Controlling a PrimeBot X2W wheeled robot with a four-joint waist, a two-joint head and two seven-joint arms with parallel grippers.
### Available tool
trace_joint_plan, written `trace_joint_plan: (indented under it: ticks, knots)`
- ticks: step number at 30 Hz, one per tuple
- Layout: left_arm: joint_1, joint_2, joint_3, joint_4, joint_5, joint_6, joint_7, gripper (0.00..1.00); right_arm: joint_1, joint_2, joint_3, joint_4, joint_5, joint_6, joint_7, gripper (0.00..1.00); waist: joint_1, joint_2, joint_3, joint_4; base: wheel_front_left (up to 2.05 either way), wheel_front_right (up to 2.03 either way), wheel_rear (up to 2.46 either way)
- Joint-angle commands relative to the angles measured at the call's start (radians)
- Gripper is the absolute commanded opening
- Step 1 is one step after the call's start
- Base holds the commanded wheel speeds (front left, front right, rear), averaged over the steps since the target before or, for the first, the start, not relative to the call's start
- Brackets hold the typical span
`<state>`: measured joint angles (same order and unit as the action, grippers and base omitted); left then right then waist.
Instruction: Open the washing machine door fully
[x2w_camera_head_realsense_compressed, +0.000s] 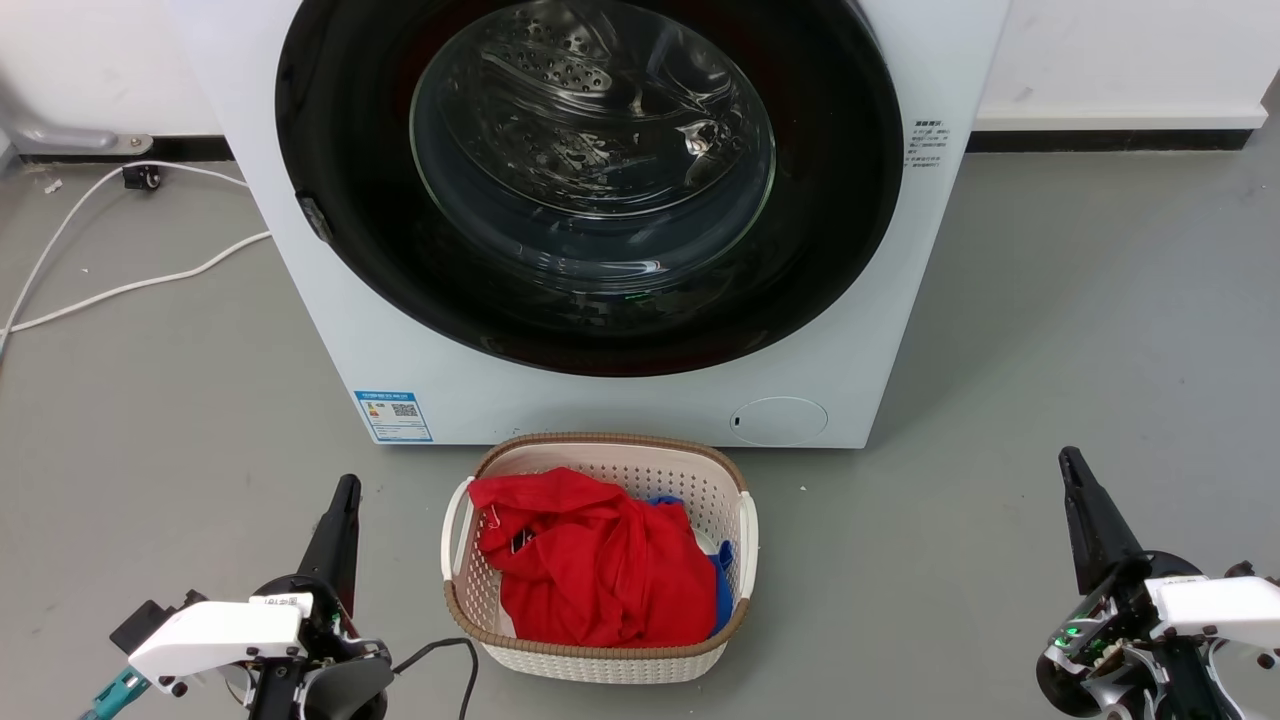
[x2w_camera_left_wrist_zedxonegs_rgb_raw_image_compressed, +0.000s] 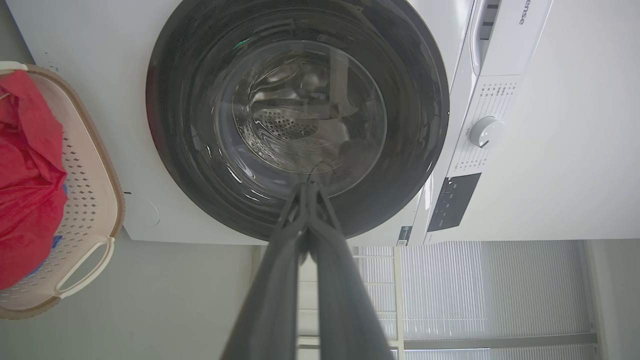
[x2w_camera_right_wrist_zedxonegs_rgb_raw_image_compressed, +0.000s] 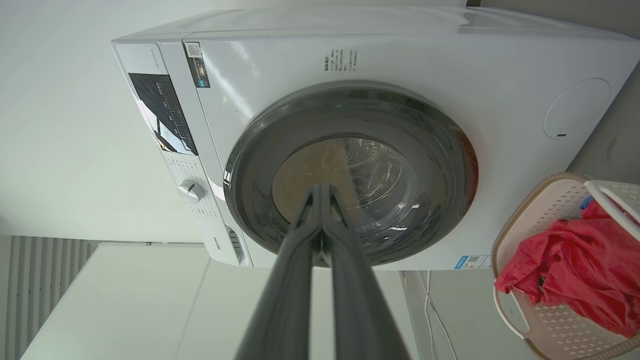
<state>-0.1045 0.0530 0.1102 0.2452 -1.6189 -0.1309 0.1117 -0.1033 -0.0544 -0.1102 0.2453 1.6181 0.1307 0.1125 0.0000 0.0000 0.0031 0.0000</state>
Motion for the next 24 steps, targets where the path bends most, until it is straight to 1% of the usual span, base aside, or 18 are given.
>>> trace_joint_plan:
  ticks: [1, 12, 13, 17, 21, 24]
  knots:
    - [-0.009, 0.000, 0.003, 0.001, 0.005, -0.003, 0.002, 0.00, -0.012, 0.003, -0.002, 0.001, -0.006, 0.000, 0.002, 0.00, 0.0000, 0.0000, 0.000, 0.000, 0.00, 0.00, 0.00]
    - [-0.009, -0.001, 0.004, 0.001, 0.004, -0.003, 0.003, 0.00, -0.013, 0.003, -0.002, 0.001, -0.007, 0.000, 0.002, 0.00, 0.0000, 0.0000, 0.000, 0.000, 0.00, 0.00, 0.00]
    - [0.000, -0.001, 0.001, 0.000, 0.004, 0.000, 0.000, 1.00, 0.000, 0.001, -0.001, 0.000, 0.000, 0.000, 0.001, 1.00, 0.0000, 0.0000, 0.000, 0.000, 0.00, 0.00, 0.00]
    - [0.028, -0.006, -0.003, 0.030, 0.005, 0.000, -0.001, 1.00, 0.027, 0.005, 0.001, 0.030, 0.000, 0.000, 0.000, 1.00, 0.0000, 0.0000, 0.000, 0.000, 0.00, 0.00, 0.00]
    - [0.037, -0.005, -0.005, 0.013, 0.018, 0.000, -0.022, 1.00, 0.039, 0.005, 0.000, 0.018, -0.015, 0.000, -0.021, 1.00, 0.0000, 0.0000, 0.000, 0.000, 0.00, 0.00, 0.00]
    - [0.042, -0.005, 0.003, 0.005, 0.051, 0.002, -0.038, 1.00, 0.046, 0.005, -0.008, 0.011, -0.050, 0.000, -0.036, 1.00, 0.0000, 0.0000, 0.000, 0.000, 0.00, 0.00, 0.00]
